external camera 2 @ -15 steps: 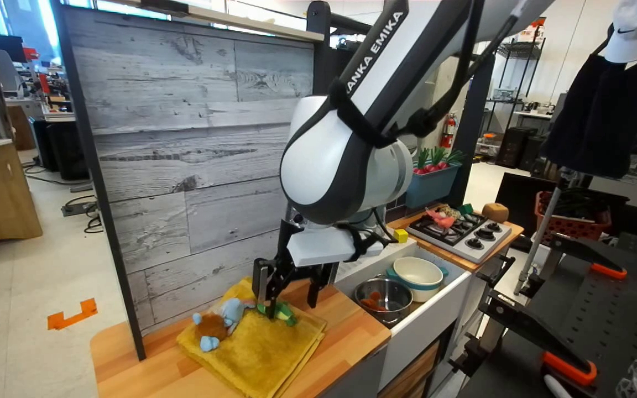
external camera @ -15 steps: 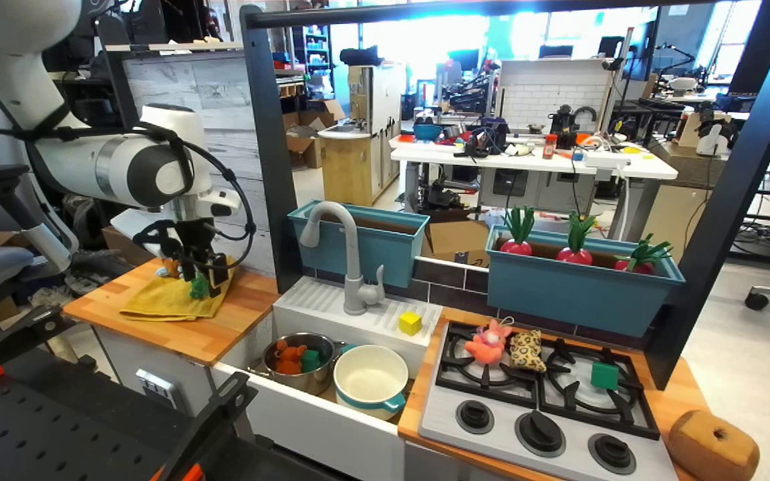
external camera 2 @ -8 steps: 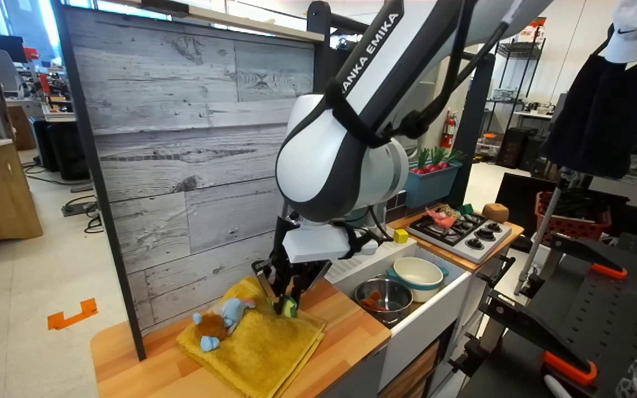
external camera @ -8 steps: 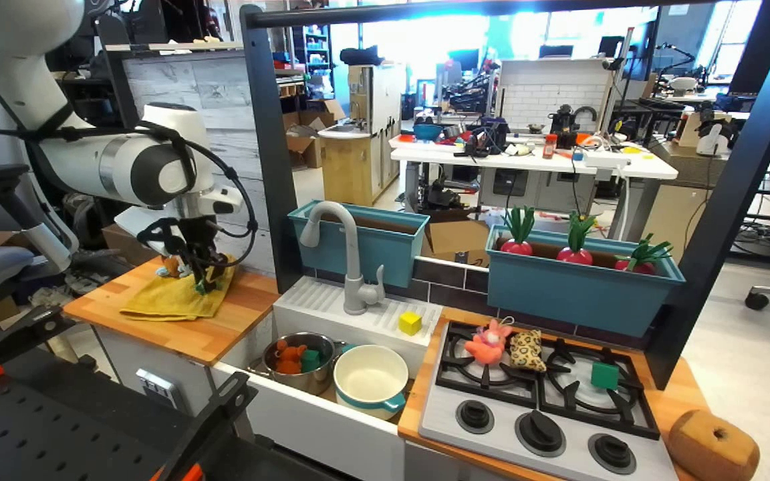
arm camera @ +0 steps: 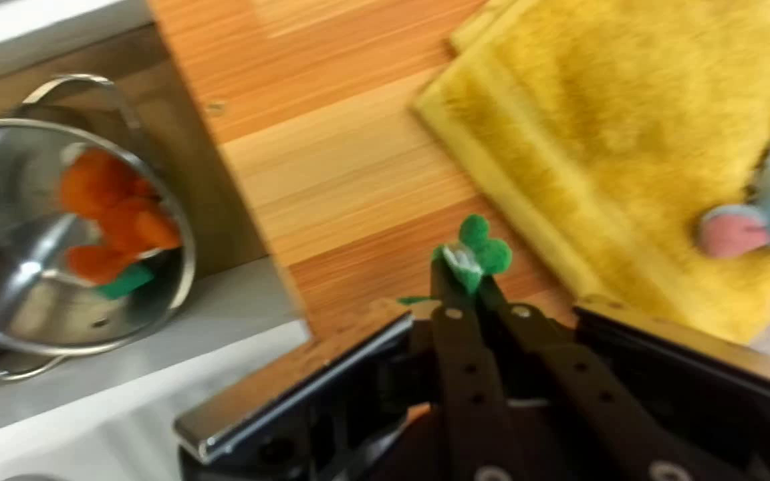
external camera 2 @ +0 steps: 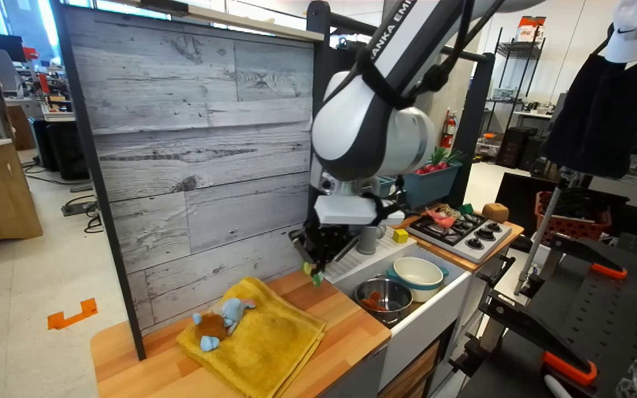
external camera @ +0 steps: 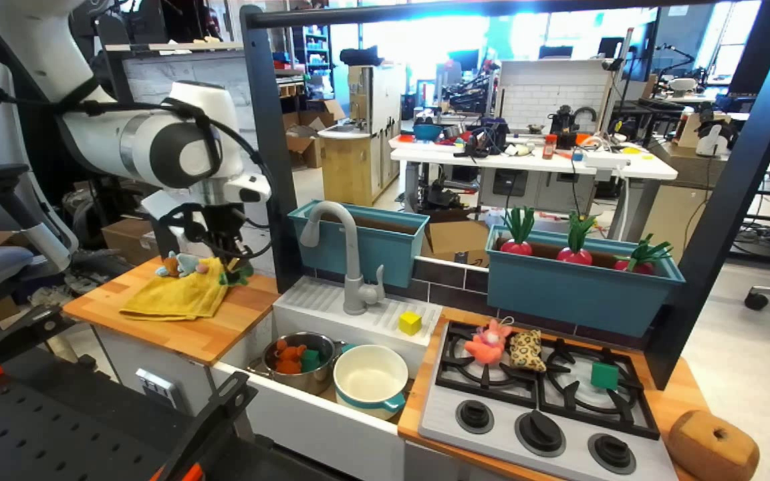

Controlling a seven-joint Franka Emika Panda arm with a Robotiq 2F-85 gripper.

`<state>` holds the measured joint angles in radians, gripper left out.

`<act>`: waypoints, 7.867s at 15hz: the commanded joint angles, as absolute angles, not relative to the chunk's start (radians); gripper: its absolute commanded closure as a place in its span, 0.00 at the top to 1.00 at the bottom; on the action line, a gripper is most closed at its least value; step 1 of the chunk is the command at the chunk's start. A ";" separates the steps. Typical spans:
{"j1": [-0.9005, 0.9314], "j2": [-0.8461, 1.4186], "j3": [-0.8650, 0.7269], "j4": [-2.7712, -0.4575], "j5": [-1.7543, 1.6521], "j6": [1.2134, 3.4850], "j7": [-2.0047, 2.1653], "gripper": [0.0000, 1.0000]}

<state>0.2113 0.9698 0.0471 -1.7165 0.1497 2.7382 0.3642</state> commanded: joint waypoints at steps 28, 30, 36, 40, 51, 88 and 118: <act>0.345 0.832 -0.220 -1.952 0.049 2.875 0.547 1.00; 0.430 0.812 -0.201 -1.991 0.033 2.930 0.548 1.00; 0.536 0.850 -0.138 -1.928 0.077 3.023 0.524 1.00; 0.500 0.886 -0.094 -1.884 0.089 3.042 0.489 1.00; 0.547 1.161 -0.038 -1.497 0.112 2.970 0.466 0.71; 0.302 0.932 -0.329 -1.862 0.192 2.978 0.869 0.70; 0.273 0.858 -0.477 -2.015 -0.145 2.881 0.343 1.00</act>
<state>0.3289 0.9315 -0.5244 -1.9977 -0.1102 2.8947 0.4981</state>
